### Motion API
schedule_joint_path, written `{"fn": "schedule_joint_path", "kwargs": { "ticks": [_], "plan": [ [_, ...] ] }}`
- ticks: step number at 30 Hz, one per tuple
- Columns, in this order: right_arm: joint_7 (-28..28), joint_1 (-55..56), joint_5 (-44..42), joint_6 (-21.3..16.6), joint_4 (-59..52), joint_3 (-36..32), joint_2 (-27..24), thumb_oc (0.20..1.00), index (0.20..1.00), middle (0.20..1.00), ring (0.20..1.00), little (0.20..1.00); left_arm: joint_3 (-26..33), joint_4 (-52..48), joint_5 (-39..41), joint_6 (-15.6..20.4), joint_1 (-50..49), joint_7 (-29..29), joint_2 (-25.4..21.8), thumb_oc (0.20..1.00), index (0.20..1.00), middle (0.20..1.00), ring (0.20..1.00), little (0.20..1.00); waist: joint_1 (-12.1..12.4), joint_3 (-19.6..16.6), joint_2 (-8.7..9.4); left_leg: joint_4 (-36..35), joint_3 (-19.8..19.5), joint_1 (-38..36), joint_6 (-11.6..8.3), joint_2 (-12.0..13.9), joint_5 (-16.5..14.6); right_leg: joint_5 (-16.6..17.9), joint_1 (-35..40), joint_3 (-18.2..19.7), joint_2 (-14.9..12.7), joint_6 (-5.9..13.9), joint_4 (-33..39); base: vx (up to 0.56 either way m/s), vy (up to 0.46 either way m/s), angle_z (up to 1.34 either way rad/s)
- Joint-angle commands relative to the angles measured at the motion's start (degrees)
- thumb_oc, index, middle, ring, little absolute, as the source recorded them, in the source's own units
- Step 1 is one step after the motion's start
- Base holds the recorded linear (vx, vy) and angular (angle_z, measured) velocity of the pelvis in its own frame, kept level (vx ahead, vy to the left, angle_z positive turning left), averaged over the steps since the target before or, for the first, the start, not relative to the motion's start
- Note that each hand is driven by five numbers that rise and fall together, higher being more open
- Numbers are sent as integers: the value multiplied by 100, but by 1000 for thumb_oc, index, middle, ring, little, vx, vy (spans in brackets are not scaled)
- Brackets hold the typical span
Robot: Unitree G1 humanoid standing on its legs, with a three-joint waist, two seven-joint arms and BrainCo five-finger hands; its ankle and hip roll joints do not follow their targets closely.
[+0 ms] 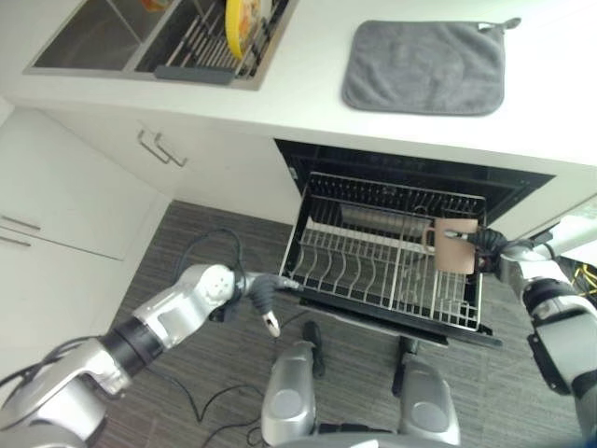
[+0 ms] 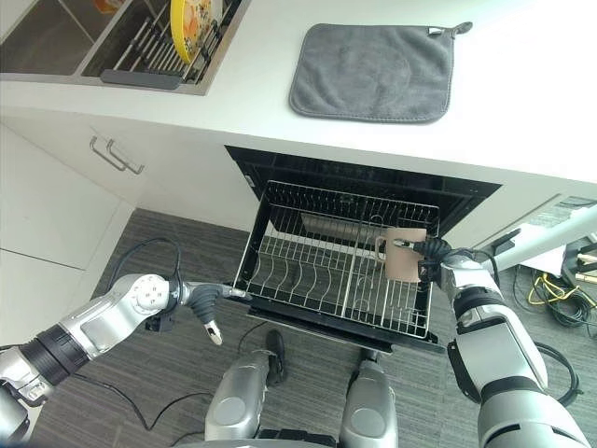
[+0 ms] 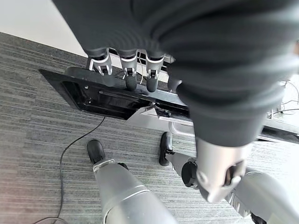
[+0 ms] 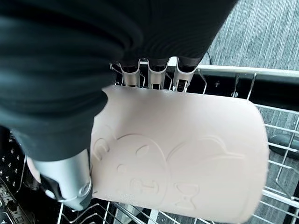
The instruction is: Place the dishes in the dishwasher.
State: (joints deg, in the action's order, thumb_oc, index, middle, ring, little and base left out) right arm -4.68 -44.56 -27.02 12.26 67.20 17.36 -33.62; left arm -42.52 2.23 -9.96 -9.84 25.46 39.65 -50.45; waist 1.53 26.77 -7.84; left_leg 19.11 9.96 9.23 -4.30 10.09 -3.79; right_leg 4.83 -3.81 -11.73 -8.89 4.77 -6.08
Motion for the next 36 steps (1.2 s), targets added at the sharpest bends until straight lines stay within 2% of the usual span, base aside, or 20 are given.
{"fn": "schedule_joint_path", "kwargs": {
  "ticks": [1, 3, 4, 5, 6, 15, 24, 29, 32, 33, 34, 36],
  "plan": [
    [272, 229, -39, -79, -27, -128, -3, 438, 438, 438, 438, 438, -241, -56, 180, 62, -1050, 576, -344, 1000, 1000, 1000, 1000, 1000, 238, -240, 43, 622, -457, 648, -251, 23, 120, -845, -12, 101, 68, 22, -695, 122, -14, 0],
    [386, 317, -25, -83, -68, -153, 52, 507, 507, 507, 507, 507, -200, -10, 161, 127, -1126, 675, -349, 1000, 1000, 1000, 1000, 1000, 251, -304, 51, 616, -454, 588, -262, 21, 116, -842, 75, 104, 71, 39, -668, 132, -11, -1],
    [435, 414, 25, -41, -101, -187, 108, 595, 595, 595, 595, 595, -150, -21, 122, 145, -1230, 777, -346, 1000, 1000, 1000, 1000, 1000, 261, -377, 47, 577, -450, 493, -273, 27, 114, -840, 148, 113, 73, 64, -645, 217, -8, -3],
    [487, 528, 48, 18, -153, -203, 169, 928, 928, 928, 928, 928, -93, -6, 53, 185, -1359, 881, -316, 1000, 1000, 1000, 1000, 1000, 279, -451, 51, 540, -452, 394, -290, 32, 114, -834, 235, 120, 74, 90, -618, 234, -4, -3],
    [502, 595, 72, 32, -171, -211, 193, 1000, 1000, 1000, 1000, 1000, -69, 6, 21, 219, -1436, 915, -309, 1000, 1000, 1000, 1000, 1000, 288, -500, 49, 514, -451, 343, -300, 35, 116, -836, 286, 123, 80, 101, -598, 183, -4, -2],
    [859, 1110, 63, 71, -392, -215, 604, 1000, 1000, 1000, 1000, 1000, 57, 88, -204, 289, -1875, 1126, -211, 1000, 1000, 1000, 1000, 1000, 315, -786, 83, 245, -392, -99, -370, 103, 187, -786, 561, 161, 141, 189, -492, 120, -10, 0],
    [1318, 1303, 81, 17, -741, -152, 861, 1000, 1000, 1000, 1000, 1000, 38, 129, -188, 189, -1933, 1160, -209, 1000, 1000, 1000, 1000, 1000, 253, -801, 132, 166, -326, -275, -412, 154, 278, -690, 533, 253, 177, 270, -585, 58, -14, -3],
    [1814, 1445, 155, -394, -1194, -194, 664, 1000, 1000, 1000, 1000, 1000, 169, 77, -61, 197, -2021, 1132, -299, 1000, 1000, 1000, 1000, 1000, 209, -768, 114, 174, -289, -371, -465, 168, 305, -684, 598, 284, 193, 287, -634, 77, 6, -3],
    [2391, 1733, -149, -361, -2310, -258, 368, 1000, 1000, 1000, 1000, 1000, 677, -251, 113, 74, -2519, 861, -279, 1000, 1000, 1000, 1000, 1000, 155, -770, 89, 173, -197, -448, -459, 184, 300, -710, 711, 313, 195, 236, -600, 110, 66, -2],
    [2573, 1986, -108, -460, -2840, -406, 203, 1000, 1000, 1000, 1000, 1000, 1057, -545, 182, 17, -3038, 489, -122, 1000, 1000, 1000, 1000, 1000, 120, -791, 27, 128, -153, -518, -435, 172, 288, -746, 774, 330, 196, 197, -574, 152, 150, -16],
    [2579, 2115, -39, -651, -3010, -591, 107, 1000, 1000, 1000, 1000, 1000, 1330, -720, 372, 5, -3361, 152, -7, 1000, 1000, 1000, 1000, 1000, 101, -818, -22, 89, -128, -569, -417, 162, 292, -767, 818, 345, 198, 174, -561, 197, 208, -25],
    [2259, 2431, 36, -923, -3371, -1230, -258, 1000, 1000, 1000, 1000, 1000, 1942, -1013, 1054, 233, -3966, -622, 191, 1000, 1000, 1000, 1000, 1000, 61, -897, -123, 10, -70, -654, -398, 140, 312, -831, 908, 341, 200, 120, -530, 163, 196, -22]
  ]
}}
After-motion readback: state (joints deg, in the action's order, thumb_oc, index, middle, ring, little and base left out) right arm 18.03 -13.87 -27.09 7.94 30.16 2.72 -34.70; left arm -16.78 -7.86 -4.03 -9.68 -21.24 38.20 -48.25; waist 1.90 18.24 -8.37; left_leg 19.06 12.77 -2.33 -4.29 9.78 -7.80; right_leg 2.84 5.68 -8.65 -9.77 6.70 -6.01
